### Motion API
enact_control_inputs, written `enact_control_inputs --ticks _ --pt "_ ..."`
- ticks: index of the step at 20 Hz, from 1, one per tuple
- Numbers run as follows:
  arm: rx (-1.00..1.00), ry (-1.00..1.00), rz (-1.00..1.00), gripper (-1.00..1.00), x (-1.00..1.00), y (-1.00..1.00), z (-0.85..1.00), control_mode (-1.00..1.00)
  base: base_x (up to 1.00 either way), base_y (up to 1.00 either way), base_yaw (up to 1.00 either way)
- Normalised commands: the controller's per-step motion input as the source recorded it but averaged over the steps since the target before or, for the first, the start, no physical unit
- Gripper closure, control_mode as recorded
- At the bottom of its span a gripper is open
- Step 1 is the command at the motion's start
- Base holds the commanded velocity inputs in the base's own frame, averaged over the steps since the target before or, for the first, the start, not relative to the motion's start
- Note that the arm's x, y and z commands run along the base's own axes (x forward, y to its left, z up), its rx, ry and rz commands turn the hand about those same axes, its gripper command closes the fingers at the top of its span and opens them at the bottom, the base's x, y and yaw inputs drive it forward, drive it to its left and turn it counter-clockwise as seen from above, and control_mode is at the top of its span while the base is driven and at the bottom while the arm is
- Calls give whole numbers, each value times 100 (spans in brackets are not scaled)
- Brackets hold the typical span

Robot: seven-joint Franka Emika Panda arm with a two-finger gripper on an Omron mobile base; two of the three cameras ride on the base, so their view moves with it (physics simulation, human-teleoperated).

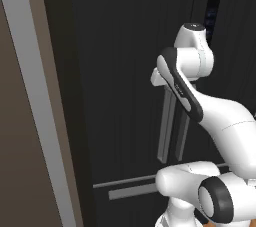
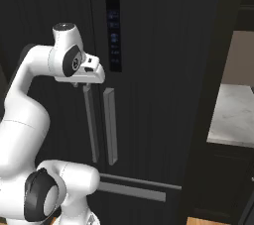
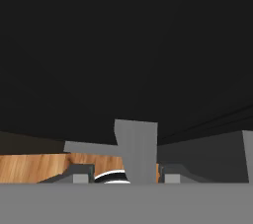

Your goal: Retrieve the sausage and cheese from the fridge and place them on the cutting board on the counter.

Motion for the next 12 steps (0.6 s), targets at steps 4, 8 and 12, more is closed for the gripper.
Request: enact_control_inputs --ticks 4,8,12 --pt "0 0 0 -100 0 0 0 100 0 0 0" --pt "0 0 0 -100 0 0 0 100 0 0 0" --pt "0 0 0 -100 0 0 0 100 0 0 0"
